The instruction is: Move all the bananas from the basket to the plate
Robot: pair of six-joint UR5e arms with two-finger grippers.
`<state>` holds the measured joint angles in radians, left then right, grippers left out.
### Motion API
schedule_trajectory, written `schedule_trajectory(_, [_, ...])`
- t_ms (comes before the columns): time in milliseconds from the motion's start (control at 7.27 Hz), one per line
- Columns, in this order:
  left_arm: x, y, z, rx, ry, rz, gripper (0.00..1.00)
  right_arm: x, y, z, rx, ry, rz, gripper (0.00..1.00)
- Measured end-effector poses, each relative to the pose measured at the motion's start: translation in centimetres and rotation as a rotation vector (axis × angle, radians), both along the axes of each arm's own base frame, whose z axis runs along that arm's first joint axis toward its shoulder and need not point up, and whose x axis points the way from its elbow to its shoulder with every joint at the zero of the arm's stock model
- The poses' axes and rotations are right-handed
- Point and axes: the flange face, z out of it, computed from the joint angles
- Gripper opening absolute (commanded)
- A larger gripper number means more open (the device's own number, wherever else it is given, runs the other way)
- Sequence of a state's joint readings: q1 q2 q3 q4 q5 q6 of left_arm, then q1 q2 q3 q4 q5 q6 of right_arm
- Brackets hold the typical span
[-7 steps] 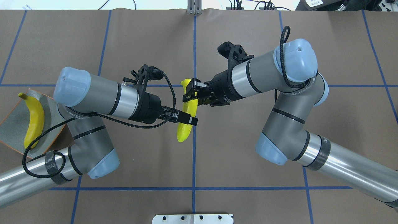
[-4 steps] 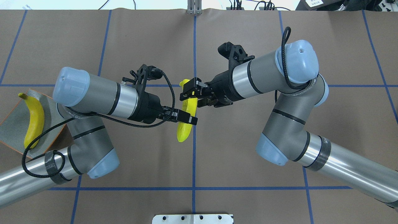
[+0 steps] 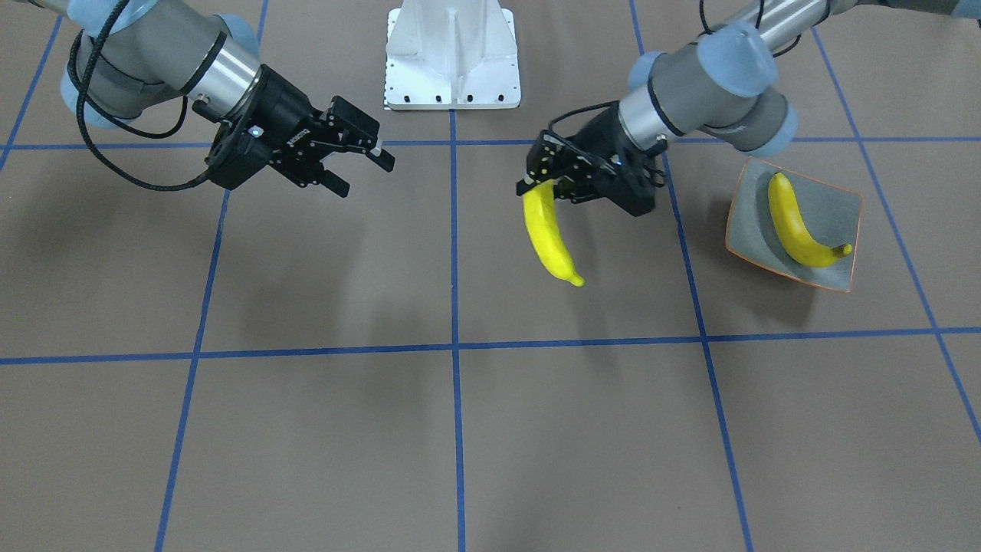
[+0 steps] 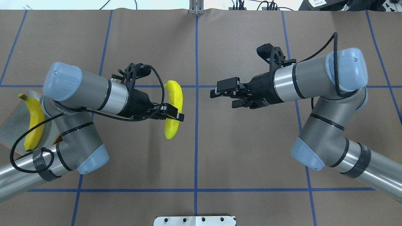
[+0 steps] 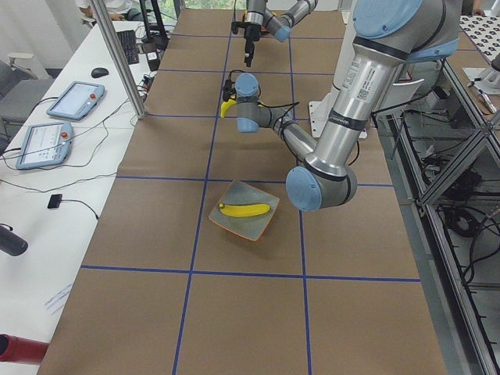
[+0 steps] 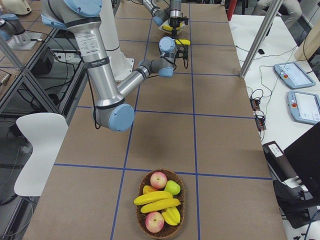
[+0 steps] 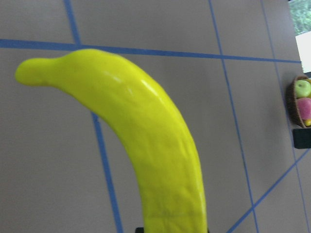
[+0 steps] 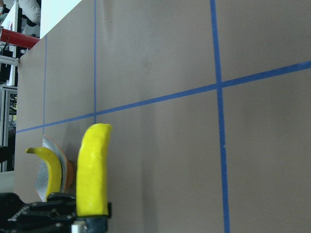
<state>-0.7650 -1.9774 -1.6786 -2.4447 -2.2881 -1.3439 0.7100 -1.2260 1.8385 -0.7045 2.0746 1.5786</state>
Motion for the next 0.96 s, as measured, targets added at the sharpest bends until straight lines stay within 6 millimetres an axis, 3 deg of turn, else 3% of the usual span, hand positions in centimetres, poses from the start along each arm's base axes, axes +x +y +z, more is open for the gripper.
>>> schedule_trajectory(275, [-4.8, -1.5, 6.7, -0.06, -0.11, -0.02, 0.0, 0.6, -0.5, 3.0, -0.027, 0.045, 0.057, 1.0])
schedule_trajectory(413, [-6.3, -2.4, 8.4, -0.059, -0.172, -0.027, 0.0, 0.8, -0.5, 4.0, -0.033, 0.062, 0.077, 1.0])
schedule_trajectory(963, [-12.6, -5.7, 11.0, 0.019, -0.463, -0.02, 0.0, -0.5, -1.5, 7.1, -0.062, 0.119, 0.114, 1.0])
